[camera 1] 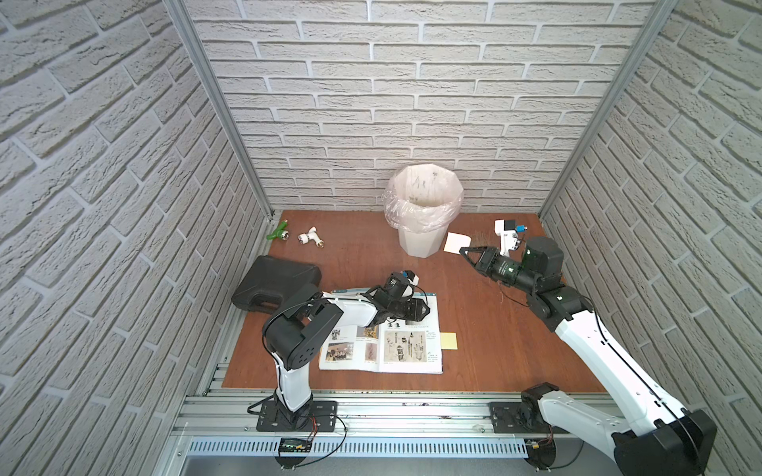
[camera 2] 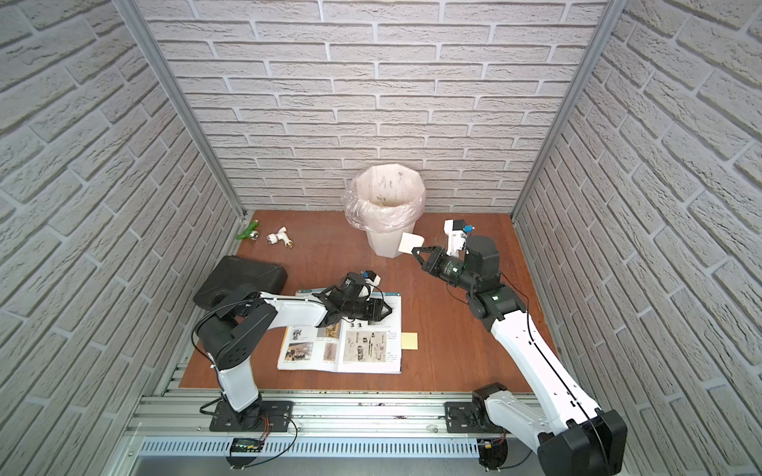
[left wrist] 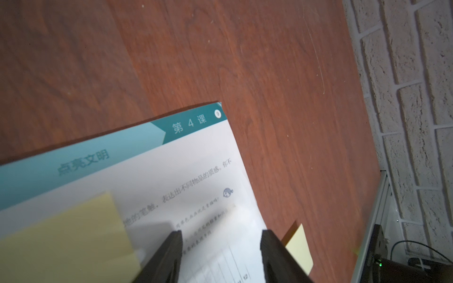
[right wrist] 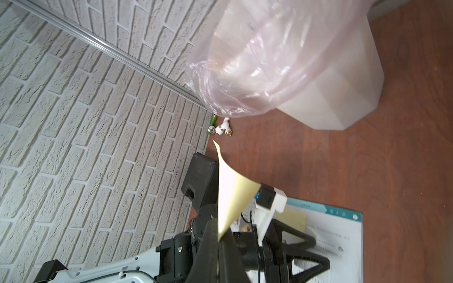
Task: Peel off the used sticky note
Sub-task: Place the note in the trash bin.
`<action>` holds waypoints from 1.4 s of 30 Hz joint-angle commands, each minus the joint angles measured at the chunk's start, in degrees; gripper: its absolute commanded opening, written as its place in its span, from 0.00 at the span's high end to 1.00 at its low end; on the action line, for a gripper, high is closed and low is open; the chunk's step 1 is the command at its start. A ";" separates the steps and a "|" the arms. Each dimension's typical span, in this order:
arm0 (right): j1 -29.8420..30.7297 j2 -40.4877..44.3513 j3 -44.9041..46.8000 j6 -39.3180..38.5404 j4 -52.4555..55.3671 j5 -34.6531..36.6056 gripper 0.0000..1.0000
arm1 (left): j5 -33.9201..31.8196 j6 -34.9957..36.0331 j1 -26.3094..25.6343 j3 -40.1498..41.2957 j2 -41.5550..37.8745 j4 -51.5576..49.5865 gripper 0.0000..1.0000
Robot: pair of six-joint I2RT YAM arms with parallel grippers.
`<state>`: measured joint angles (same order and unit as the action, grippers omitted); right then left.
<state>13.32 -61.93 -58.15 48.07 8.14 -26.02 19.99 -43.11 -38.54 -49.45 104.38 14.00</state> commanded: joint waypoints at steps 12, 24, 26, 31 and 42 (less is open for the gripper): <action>-0.37 -30.41 -35.97 -10.33 8.71 0.80 0.97 | -0.46 2.50 0.00 4.79 -12.98 -6.68 0.34; -0.07 -61.09 -82.52 -21.41 37.68 10.79 0.67 | -5.73 1.90 1.96 13.81 -26.91 -9.49 0.33; 0.00 -63.60 -86.62 -21.44 39.76 11.42 0.56 | -6.35 1.89 2.20 14.68 -28.37 -10.19 0.33; 0.35 -62.98 -87.09 -21.39 39.53 11.25 0.41 | -8.35 2.22 2.52 15.35 -31.15 -13.70 0.32; 1.18 -41.63 -59.71 -20.61 27.53 7.58 0.39 | -9.92 2.07 4.51 16.38 -29.59 -17.34 0.37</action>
<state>14.00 -112.20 -123.98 27.27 43.07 -16.51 11.14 -41.58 -34.61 -33.91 73.89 -2.63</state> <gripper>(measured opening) 0.614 0.637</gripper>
